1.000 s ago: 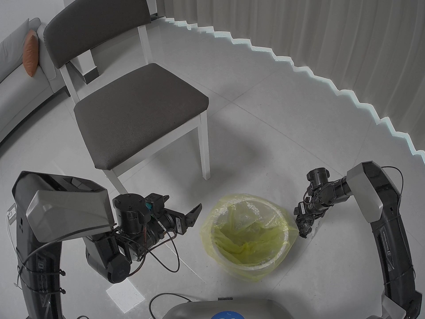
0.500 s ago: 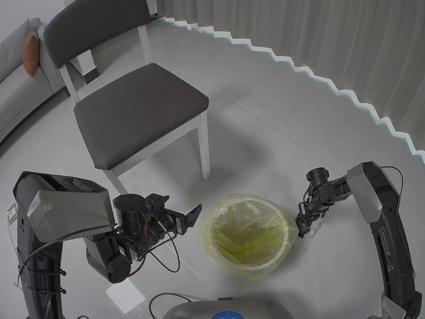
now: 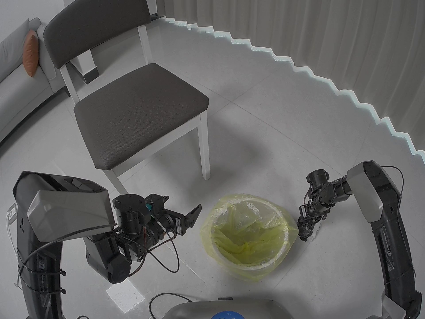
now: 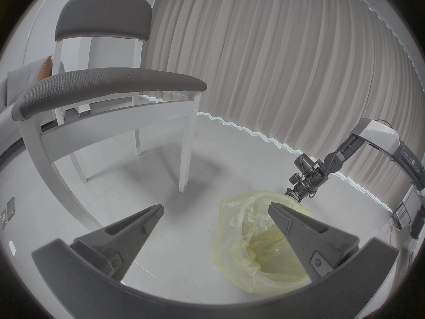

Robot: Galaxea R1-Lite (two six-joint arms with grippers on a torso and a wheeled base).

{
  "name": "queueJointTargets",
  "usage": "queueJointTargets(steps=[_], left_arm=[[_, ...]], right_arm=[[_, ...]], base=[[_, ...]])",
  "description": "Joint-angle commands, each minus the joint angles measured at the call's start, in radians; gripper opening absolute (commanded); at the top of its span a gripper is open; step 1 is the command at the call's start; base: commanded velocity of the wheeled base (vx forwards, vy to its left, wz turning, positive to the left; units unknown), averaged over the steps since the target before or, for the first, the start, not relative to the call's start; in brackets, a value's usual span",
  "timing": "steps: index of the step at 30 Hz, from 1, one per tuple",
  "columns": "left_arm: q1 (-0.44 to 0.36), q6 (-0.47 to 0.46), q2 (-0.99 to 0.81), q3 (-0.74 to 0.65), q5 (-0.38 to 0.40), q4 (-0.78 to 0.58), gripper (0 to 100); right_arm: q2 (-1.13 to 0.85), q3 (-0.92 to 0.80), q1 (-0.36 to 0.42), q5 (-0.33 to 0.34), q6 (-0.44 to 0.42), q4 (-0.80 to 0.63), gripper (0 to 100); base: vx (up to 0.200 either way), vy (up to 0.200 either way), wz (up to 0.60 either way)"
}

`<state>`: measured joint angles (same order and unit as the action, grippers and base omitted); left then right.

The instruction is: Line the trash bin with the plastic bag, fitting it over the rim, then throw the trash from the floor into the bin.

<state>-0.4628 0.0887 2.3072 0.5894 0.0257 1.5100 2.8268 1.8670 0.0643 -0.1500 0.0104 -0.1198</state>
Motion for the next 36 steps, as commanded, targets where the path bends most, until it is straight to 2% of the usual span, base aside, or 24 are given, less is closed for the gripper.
queueJointTargets(steps=[1,6,26,30,34,36], left_arm=[[-0.005,0.0,-0.006,-0.003,0.0,0.003,100],[-0.008,0.0,-0.006,-0.008,0.0,0.052,100],[-0.037,0.0,-0.121,-0.056,0.0,0.052,100],[-0.048,0.0,-0.152,-0.071,0.0,0.053,100],[-0.051,0.0,-0.17,-0.082,0.0,0.053,100],[-0.06,0.0,-0.184,-0.091,0.0,0.053,100]], right_arm=[[-0.056,-0.049,0.002,0.001,0.002,-0.011,0],[-0.155,-0.129,0.017,0.013,-0.003,-0.009,0],[-0.564,-0.442,0.058,0.013,0.016,-0.004,0],[-0.685,-0.52,0.063,0.013,0.043,-0.003,0],[-0.774,-0.58,0.092,0.013,0.043,-0.001,0],[-0.839,-0.635,0.131,0.017,0.045,0.0,0]], base=[[0.0,0.0,0.0],[0.0,0.0,0.0],[0.0,0.0,0.0],[0.0,0.0,0.0],[0.0,0.0,0.0],[0.0,0.0,0.0]])
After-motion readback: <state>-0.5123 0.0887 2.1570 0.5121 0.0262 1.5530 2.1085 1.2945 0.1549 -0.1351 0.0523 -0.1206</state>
